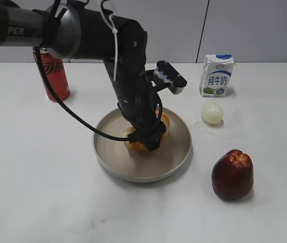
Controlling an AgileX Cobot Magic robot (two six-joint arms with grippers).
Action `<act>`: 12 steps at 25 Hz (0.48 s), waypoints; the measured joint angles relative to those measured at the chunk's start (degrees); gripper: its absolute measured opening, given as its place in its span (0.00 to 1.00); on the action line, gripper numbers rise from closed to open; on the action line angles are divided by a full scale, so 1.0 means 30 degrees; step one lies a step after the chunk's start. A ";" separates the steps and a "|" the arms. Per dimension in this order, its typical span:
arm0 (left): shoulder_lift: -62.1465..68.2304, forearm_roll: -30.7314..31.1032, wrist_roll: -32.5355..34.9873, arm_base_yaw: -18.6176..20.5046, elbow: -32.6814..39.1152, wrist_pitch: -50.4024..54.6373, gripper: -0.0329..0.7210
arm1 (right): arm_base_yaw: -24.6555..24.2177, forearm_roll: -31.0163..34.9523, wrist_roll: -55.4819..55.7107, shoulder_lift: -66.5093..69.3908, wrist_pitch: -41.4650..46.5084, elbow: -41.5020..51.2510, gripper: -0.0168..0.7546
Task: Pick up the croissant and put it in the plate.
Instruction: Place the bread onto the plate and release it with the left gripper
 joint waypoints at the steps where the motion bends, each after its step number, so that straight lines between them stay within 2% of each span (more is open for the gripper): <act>1: -0.0021 -0.0028 0.0000 0.0000 0.0000 0.0179 0.90 | 0.0000 0.0000 0.0000 0.0000 0.0000 0.0000 0.78; 7: -0.0946 0.0078 0.0000 0.0000 0.0000 0.1204 0.90 | 0.0000 0.0000 0.0000 0.0000 0.0000 0.0000 0.78; 12: -0.2350 0.1440 0.0000 0.0017 0.0000 0.1685 0.88 | 0.0000 0.0000 0.0000 0.0000 0.0000 0.0000 0.78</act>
